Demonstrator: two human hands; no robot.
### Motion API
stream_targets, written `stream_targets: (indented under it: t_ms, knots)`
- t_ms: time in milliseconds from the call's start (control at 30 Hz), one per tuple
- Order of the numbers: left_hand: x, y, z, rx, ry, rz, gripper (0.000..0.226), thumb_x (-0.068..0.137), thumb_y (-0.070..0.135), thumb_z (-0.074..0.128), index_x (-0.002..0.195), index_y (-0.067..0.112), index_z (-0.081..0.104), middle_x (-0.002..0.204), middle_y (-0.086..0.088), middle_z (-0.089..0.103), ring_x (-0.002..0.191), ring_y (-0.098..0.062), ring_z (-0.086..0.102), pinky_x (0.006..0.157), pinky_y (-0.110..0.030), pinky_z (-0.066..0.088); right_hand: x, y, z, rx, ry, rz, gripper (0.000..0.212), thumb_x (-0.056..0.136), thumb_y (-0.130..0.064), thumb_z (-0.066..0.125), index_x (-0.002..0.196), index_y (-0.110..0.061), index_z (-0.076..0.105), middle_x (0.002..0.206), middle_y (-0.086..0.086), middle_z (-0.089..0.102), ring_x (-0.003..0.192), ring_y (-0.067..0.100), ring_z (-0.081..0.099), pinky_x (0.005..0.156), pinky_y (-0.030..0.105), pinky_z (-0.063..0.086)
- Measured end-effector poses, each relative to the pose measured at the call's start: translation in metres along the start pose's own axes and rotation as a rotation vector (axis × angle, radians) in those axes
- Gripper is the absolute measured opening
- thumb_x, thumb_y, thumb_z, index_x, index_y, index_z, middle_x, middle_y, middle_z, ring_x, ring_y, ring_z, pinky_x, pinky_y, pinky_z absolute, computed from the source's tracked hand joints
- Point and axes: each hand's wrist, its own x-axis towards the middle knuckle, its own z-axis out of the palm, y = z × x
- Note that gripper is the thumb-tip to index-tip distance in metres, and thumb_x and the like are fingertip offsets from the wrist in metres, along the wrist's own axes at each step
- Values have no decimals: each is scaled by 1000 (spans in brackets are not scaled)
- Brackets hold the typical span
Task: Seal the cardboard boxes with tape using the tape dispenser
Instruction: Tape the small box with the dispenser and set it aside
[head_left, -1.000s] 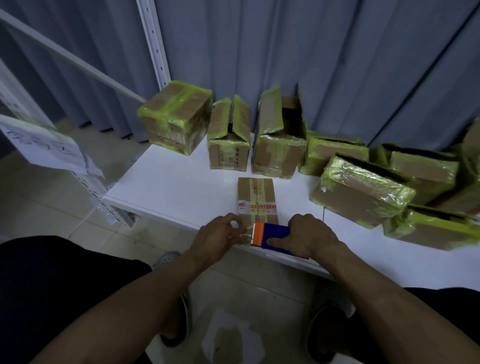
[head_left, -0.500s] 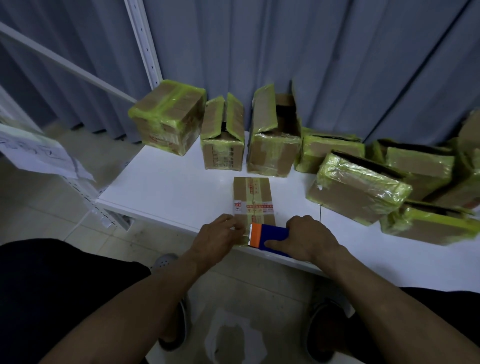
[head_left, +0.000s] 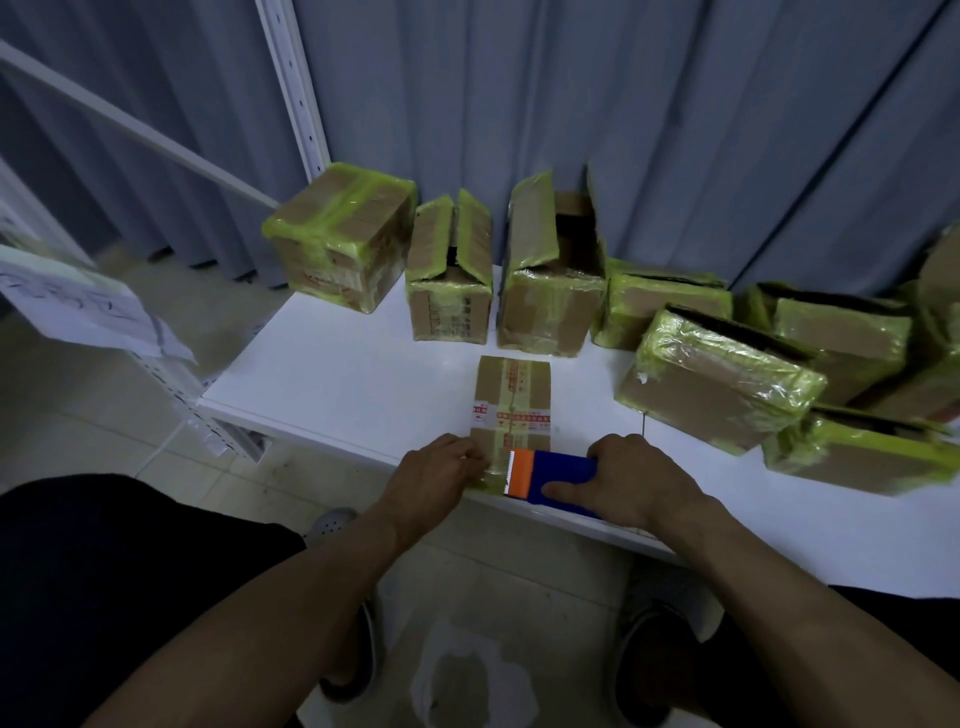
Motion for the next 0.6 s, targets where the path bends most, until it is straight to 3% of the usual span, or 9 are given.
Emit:
stream_targets:
  t_ms: [100, 200, 333, 500, 600]
  knots:
    - [0, 0, 0, 8, 3, 0, 43, 92, 29, 69, 134, 25, 62, 138, 0, 58, 127, -17, 54, 102, -34, 49, -3, 5, -4, -37, 12, 16, 66, 75, -80, 67, 105, -21, 60, 95, -3, 62, 85, 14, 59, 68, 25, 49]
    - [-1, -2, -1, -24, -3, -3, 41, 88, 25, 74, 128, 22, 66, 133, -3, 61, 123, -19, 57, 97, -35, 54, -3, 5, 1, -63, 3, 30, 73, 77, -79, 67, 115, -17, 62, 111, 2, 68, 87, 17, 59, 69, 26, 49]
    - [0, 2, 2, -38, 4, -6, 38, 91, 28, 70, 127, 22, 61, 133, -2, 59, 122, -17, 55, 97, -31, 51, 3, 4, 5, -75, -6, 38, 75, 76, -79, 67, 117, -16, 61, 114, 4, 69, 92, 19, 63, 70, 27, 49]
    - [-2, 7, 7, 5, 26, 49, 58, 84, 24, 78, 137, 33, 57, 129, 3, 59, 121, -17, 54, 97, -31, 51, 7, 4, 4, -86, -29, 34, 73, 79, -76, 68, 118, -15, 63, 114, 4, 70, 82, 17, 57, 71, 28, 47]
    - [4, 10, 3, -24, 65, 46, 46, 87, 38, 72, 131, 31, 62, 129, 5, 58, 120, -14, 52, 100, -28, 46, 7, 5, 5, -78, -32, 34, 71, 79, -76, 68, 115, -15, 63, 113, 4, 70, 82, 16, 57, 70, 27, 47]
